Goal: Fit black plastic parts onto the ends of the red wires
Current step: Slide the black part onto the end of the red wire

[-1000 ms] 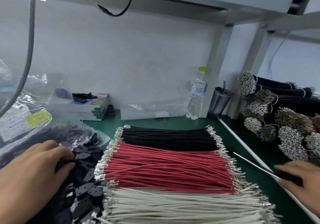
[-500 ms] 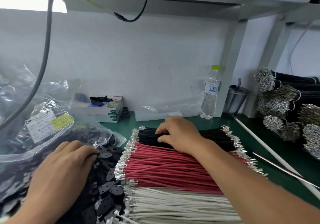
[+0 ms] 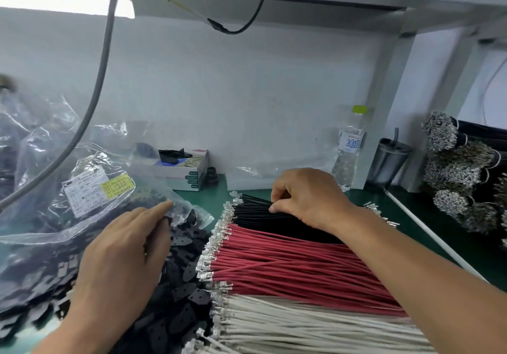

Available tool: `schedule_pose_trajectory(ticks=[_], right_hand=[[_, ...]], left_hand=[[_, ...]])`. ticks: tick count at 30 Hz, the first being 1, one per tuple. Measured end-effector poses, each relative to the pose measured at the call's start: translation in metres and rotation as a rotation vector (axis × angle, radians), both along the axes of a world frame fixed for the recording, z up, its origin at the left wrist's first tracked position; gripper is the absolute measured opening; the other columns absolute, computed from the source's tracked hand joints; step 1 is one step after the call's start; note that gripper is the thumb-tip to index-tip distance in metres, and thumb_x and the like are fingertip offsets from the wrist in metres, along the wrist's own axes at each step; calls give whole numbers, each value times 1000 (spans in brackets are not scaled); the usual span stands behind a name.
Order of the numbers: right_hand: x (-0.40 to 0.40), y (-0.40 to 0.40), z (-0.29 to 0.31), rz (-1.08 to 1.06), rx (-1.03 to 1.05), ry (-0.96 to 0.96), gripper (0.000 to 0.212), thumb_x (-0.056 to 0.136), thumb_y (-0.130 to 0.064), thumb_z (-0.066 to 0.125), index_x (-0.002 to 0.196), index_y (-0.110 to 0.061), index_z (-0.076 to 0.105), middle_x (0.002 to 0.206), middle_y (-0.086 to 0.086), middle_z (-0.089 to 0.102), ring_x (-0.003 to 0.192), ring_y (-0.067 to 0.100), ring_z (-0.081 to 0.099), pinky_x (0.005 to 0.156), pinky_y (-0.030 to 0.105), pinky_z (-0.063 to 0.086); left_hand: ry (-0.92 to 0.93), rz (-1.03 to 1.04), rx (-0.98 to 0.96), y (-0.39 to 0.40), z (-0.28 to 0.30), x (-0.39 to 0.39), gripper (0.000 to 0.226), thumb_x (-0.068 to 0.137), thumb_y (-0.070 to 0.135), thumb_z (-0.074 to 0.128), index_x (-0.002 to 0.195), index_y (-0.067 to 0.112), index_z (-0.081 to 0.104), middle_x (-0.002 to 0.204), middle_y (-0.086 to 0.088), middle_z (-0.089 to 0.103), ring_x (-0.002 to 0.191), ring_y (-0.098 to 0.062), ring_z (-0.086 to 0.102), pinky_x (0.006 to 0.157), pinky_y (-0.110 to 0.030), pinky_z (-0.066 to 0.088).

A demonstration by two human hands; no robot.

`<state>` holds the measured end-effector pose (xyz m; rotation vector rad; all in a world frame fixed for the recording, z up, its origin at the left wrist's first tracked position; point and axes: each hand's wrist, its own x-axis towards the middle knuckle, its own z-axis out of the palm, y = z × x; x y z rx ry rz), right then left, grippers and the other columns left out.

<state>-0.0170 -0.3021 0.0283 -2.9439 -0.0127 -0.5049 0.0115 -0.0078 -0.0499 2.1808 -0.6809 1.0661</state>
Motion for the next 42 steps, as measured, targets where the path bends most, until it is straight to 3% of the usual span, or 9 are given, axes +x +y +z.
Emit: schedule_pose_trajectory(ticks=[2,5,10,17,19,23,29,34,42], right_hand=[[2,-3,5,-27,102,11,16,76,-37,84,78,-34,69,73,-20,64,73,-4,57,63,20,38],[5,-6,10,-58,203,7,25,68,-26,88,72,-36,66,71,-19,66,71,-5,60,64,22,44],[6,-5,12,-48,234,6,22,70,-22,86,69,-36,70,70,-17,66,72,-2,61,70,27,50],[-9,-2,39,27,108,-304,28,101,-25,57,126,-32,69,90,-8,52,83,12,53,73,32,43],[-29,4,46,40,87,-488,26,101,-35,55,122,-34,71,88,-11,50,78,7,51,68,28,40],[-78,34,19,122,-75,-574,29,96,-47,53,96,-30,76,77,-14,50,62,2,47,53,19,39],[-100,50,-36,181,-15,-528,18,94,-18,68,111,-21,75,86,-7,62,70,10,57,52,29,53],[-109,46,-30,171,148,-564,17,94,-34,65,100,-27,79,81,-14,57,68,3,52,57,16,44],[-109,62,-26,230,207,-615,22,94,-34,60,92,-22,79,84,-14,59,70,4,56,60,16,45]], left_hand=[[78,-37,-58,-2,1,-4,39,86,7,76,121,24,74,95,20,71,65,-5,64,66,-25,57],[156,-116,-180,-2,5,-9,45,79,10,79,116,36,72,100,32,68,84,12,67,76,-1,48],[224,-121,-204,-3,7,-15,42,78,17,85,109,42,71,95,40,68,84,21,64,75,8,41],[245,-140,-301,-5,7,-13,32,80,21,83,103,39,72,104,43,66,84,18,66,75,8,40],[240,-202,-382,-4,7,-12,34,81,29,79,111,43,74,103,37,71,83,11,70,78,2,47],[295,-403,-558,-9,4,-10,24,78,28,80,100,38,80,106,8,79,89,-18,77,73,-35,64],[531,-471,-634,-11,11,-18,42,66,47,78,105,31,82,87,-3,81,68,-21,75,52,-21,58],[616,-595,-687,-21,16,-35,46,54,28,83,99,16,83,95,-11,81,83,-28,79,64,-32,64],[645,-660,-604,-25,31,-55,26,64,4,86,85,19,85,83,-11,80,70,-20,75,63,-26,62]])
